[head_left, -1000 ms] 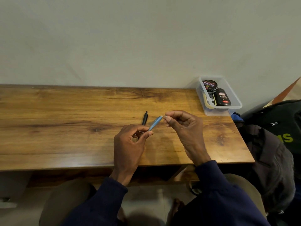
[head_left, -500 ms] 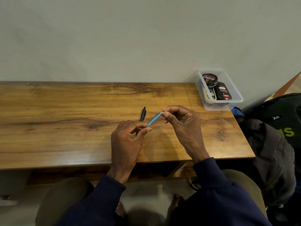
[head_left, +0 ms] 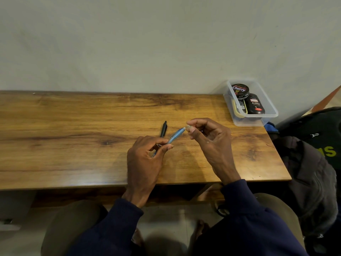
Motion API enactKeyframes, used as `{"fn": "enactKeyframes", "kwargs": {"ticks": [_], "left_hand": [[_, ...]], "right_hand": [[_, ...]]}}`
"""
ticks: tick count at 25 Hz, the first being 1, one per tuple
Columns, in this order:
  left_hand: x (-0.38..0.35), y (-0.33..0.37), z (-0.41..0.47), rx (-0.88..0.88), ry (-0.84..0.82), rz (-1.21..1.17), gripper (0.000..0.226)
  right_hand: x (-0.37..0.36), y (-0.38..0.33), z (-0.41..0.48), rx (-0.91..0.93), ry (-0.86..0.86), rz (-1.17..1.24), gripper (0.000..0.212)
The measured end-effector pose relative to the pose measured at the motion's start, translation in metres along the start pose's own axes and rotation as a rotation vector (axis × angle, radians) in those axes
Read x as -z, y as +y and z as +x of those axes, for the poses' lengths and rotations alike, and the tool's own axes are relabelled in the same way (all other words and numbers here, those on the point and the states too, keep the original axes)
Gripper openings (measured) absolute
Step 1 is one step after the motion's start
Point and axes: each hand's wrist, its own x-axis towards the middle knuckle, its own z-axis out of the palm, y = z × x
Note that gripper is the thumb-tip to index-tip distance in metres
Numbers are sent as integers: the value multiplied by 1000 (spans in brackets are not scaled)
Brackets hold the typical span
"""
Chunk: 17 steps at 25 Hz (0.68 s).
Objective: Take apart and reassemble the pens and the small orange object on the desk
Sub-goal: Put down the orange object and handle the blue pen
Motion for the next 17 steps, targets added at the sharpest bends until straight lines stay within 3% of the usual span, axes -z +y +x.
{"fn": "enactKeyframes", "kwargs": {"ticks": [6,17], "left_hand": [[0,-1,-1,1,1,-3,22],[-2,-2,-2,-27,-8,33,23]], "right_hand": [[1,1,-1,-19,10,128,15],[1,1,0,14,2,32,15]]}}
